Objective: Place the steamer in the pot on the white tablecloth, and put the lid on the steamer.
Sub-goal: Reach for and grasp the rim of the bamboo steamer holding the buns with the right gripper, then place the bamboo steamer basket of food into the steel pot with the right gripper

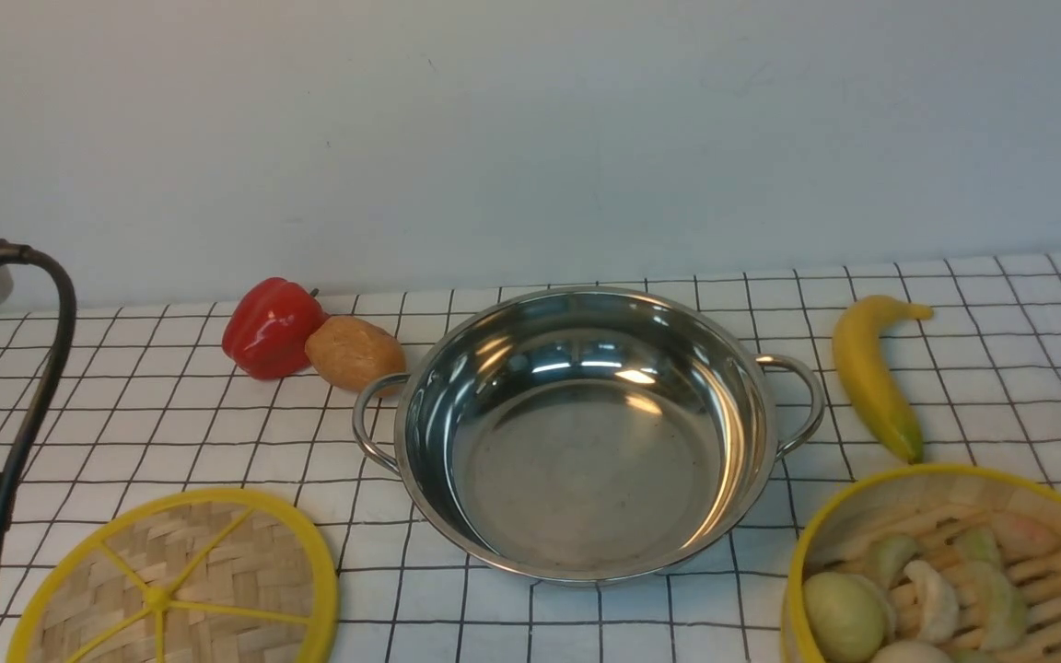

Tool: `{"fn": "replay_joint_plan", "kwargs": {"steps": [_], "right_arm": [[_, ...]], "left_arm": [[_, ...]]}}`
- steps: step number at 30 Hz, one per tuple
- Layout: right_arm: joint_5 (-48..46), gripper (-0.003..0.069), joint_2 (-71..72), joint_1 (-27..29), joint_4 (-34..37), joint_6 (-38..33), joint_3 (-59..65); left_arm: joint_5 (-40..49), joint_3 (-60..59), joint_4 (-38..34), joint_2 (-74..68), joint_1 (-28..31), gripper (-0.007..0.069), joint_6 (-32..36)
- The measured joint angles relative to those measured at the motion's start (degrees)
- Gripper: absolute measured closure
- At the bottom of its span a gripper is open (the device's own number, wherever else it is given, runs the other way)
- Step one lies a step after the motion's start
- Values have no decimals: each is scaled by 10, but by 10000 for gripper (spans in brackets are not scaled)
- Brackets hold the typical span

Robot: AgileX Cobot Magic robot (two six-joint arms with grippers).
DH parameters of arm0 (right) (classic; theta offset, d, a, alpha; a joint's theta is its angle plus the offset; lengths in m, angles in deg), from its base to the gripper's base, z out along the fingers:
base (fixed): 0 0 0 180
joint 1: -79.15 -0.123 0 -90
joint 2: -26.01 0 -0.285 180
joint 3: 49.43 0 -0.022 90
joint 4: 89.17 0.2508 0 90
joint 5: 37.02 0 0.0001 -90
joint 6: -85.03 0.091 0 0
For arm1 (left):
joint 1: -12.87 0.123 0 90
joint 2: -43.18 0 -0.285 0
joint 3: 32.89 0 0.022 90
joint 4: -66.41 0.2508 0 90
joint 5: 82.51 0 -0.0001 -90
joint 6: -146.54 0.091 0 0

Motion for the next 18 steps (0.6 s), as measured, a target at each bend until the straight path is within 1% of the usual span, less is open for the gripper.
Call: {"fn": "replay_joint_plan", "kwargs": {"steps": [8, 12, 18], "right_arm": [[-107, 595, 0, 0, -14, -25, -108], [-134, 595, 0, 0, -20, -34, -138], [-159, 595, -1, 0, -27, -48, -146]], "left_arm": [[0, 0, 0, 0, 0, 382, 0], [0, 0, 0, 0, 0, 382, 0], [0, 0, 0, 0, 0, 382, 0]]}}
